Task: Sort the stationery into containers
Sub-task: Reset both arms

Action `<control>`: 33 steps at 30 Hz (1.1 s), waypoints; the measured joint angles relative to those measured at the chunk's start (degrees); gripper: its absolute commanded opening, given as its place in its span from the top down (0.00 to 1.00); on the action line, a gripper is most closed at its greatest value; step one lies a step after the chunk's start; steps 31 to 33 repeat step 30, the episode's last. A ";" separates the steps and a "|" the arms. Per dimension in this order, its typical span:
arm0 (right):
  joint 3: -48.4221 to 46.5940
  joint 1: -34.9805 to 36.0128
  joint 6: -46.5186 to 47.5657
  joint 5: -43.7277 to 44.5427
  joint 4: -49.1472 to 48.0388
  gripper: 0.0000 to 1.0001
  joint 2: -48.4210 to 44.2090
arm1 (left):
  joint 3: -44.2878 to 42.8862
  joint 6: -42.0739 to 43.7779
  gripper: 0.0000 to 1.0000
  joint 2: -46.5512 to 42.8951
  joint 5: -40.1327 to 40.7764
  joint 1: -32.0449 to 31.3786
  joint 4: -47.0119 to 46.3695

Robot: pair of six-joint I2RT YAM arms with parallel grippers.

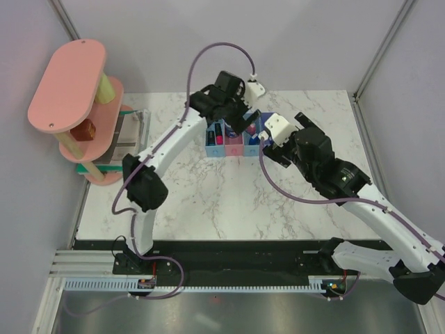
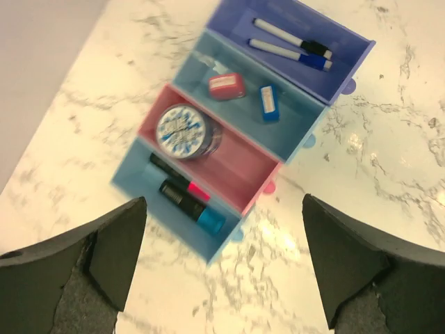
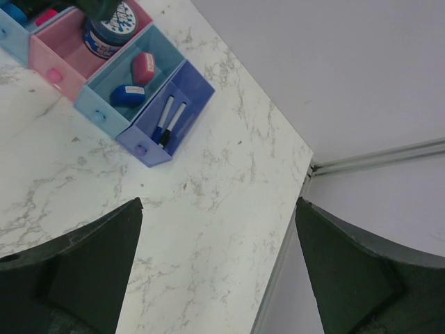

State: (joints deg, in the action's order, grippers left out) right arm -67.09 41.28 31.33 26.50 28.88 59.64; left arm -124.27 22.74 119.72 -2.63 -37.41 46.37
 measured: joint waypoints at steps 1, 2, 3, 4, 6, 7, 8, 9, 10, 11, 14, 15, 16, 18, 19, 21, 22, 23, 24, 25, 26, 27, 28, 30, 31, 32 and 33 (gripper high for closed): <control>-1.29 0.00 -0.70 -0.74 1.20 0.02 0.59 | 1.27 -0.90 0.00 -2.89 -0.04 0.66 0.17; -2.58 0.00 -1.68 -1.36 2.40 0.02 1.20 | 3.13 -2.01 0.00 -6.60 -0.39 1.77 -0.07; -3.48 0.00 -2.47 -1.84 3.28 0.02 1.62 | 5.46 -3.26 0.00 -10.36 -0.94 3.43 -0.46; -4.33 0.00 -3.52 -2.60 4.33 0.02 1.97 | 8.20 -4.37 0.00 -14.40 -1.73 5.46 -0.61; -5.05 0.00 -5.51 -3.85 6.43 0.02 1.90 | 13.92 -6.10 0.00 -22.25 -3.19 11.10 -1.29; -5.07 0.00 -6.14 -4.22 7.02 0.02 1.64 | 16.98 -6.54 0.00 -25.59 -3.58 13.42 -1.77; -5.07 -0.04 -6.82 -4.61 7.85 0.02 1.22 | 20.74 -6.93 0.00 -29.66 -3.41 16.52 -1.55; -5.05 -0.09 -7.67 -5.07 8.85 0.02 0.52 | 25.33 -7.08 0.00 -34.34 -3.34 19.65 -1.84; -5.05 -0.17 -8.33 -5.25 9.49 0.02 -0.20 | 28.15 -7.08 0.00 -37.48 -3.23 20.98 -1.38; -5.05 -0.28 -8.87 -5.29 9.84 0.02 -0.85 | 31.61 -7.06 0.00 -41.13 -3.17 21.99 -1.16; -4.81 -1.01 -11.21 -5.53 10.23 0.02 -3.87 | 40.81 -7.06 0.00 -51.04 -3.41 22.16 -0.33; -4.48 -1.42 -12.04 -5.53 10.21 0.02 -5.18 | 43.41 -7.06 0.00 -54.03 -3.50 22.16 0.07; -4.07 -1.68 -12.85 -5.51 10.25 0.02 -6.54 | 45.83 -7.10 0.00 -57.09 -3.52 22.18 0.28; -3.39 -2.38 -13.77 -5.46 10.25 0.02 -8.28 | 49.31 -7.48 0.00 -62.25 -3.54 22.49 1.25; -3.08 -2.58 -14.10 -5.44 10.27 0.02 -8.83 | 50.40 -7.78 0.00 -64.37 -3.69 22.84 1.44; -2.54 -2.84 -14.71 -5.49 10.34 0.02 -9.84 | 51.89 -8.44 0.00 -67.25 -3.96 23.93 1.57; -2.40 -2.89 -14.95 -5.51 10.34 0.02 -10.05 | 52.41 -8.66 0.00 -68.24 -3.96 24.35 1.55; -2.25 -2.89 -15.08 -5.53 10.36 0.02 -10.21 | 52.94 -8.85 0.00 -68.98 -3.96 24.74 1.55; -2.03 -2.89 -15.10 -5.57 10.34 0.02 -10.32 | 53.44 -9.03 0.00 -69.33 -3.96 24.94 1.55; -1.79 -2.89 -15.10 -5.73 10.36 0.02 -10.45 | 53.83 -9.16 0.00 -69.48 -3.93 24.96 1.57; -1.62 -2.89 -15.10 -5.77 10.43 0.02 -10.54 | 54.10 -9.27 0.00 -69.46 -3.96 24.96 1.57; -1.49 -2.89 -15.10 -5.79 10.47 0.02 -10.58 | 54.21 -9.38 0.00 -69.37 -3.96 24.96 1.60; -1.44 -2.89 -15.10 -5.77 10.51 0.02 -10.58 | 54.25 -9.46 0.00 -69.09 -3.96 24.96 1.57; -1.20 -2.89 -15.08 -5.73 10.51 0.02 -10.60 | 54.27 -9.70 0.00 -68.22 -3.98 25.07 1.57; -1.20 -2.89 -15.08 -5.73 10.51 0.02 -10.60 | 54.27 -9.70 0.00 -68.22 -3.98 25.07 1.57; -1.20 -2.89 -15.08 -5.73 10.51 0.02 -10.60 | 54.27 -9.70 0.00 -68.22 -3.98 25.07 1.57; -1.20 -2.89 -15.08 -5.73 10.51 0.02 -10.60 | 54.27 -9.70 0.00 -68.22 -3.98 25.07 1.57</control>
